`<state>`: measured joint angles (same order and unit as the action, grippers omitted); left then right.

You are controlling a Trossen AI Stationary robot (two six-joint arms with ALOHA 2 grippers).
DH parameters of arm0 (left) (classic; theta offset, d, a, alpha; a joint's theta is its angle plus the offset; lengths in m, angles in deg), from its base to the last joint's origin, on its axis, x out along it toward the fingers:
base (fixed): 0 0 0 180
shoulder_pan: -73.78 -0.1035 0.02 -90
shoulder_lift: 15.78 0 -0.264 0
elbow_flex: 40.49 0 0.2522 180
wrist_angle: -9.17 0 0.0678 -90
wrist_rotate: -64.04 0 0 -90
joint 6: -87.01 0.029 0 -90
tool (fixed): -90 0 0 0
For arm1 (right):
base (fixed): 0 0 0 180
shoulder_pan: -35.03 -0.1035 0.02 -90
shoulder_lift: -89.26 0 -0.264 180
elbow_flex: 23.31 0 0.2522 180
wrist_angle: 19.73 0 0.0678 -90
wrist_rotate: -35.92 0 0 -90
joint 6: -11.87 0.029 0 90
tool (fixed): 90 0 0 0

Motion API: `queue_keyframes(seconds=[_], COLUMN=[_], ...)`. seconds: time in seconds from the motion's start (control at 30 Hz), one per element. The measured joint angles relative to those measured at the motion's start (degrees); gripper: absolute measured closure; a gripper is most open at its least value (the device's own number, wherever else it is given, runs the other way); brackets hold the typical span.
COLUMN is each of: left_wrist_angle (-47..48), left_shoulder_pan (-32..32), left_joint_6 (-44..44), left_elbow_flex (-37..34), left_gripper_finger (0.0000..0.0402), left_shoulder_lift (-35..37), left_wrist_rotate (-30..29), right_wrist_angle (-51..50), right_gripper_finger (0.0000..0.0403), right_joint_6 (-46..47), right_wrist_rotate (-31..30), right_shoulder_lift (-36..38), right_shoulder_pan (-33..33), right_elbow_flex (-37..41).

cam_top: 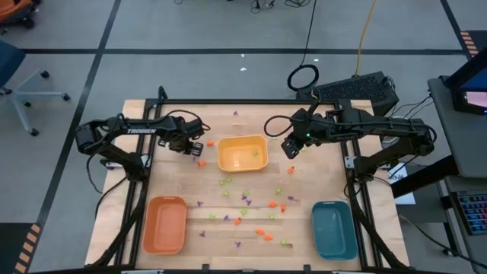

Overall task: Sort Halloween decoration
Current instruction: Put the violet witch hat toy into the blue bin

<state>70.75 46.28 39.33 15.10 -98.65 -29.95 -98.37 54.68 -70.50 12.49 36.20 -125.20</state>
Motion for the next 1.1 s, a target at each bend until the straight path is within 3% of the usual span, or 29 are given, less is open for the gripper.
queue_keyframes(seconds=[0.43,1.1], left_wrist_angle=[0.6,0.6], left_shoulder_pan=[0.9,1.4], left_joint_6=[0.0,1.6], left_elbow_flex=[0.0,-1.6], left_gripper_finger=[0.0356,0.0361], left_shoulder_lift=[0.0,-0.2], left_wrist_rotate=[-0.8,0.4], right_wrist_angle=[0.4,0.4], right_gripper_finger=[0.0261,0.0261], right_joint_6=[-0.1,-0.2], right_wrist_rotate=[-0.1,-0.2], right_shoulder_lift=[0.0,0.0], right_shoulder_pan=[0.0,0.0], right_elbow_flex=[0.0,0.0])
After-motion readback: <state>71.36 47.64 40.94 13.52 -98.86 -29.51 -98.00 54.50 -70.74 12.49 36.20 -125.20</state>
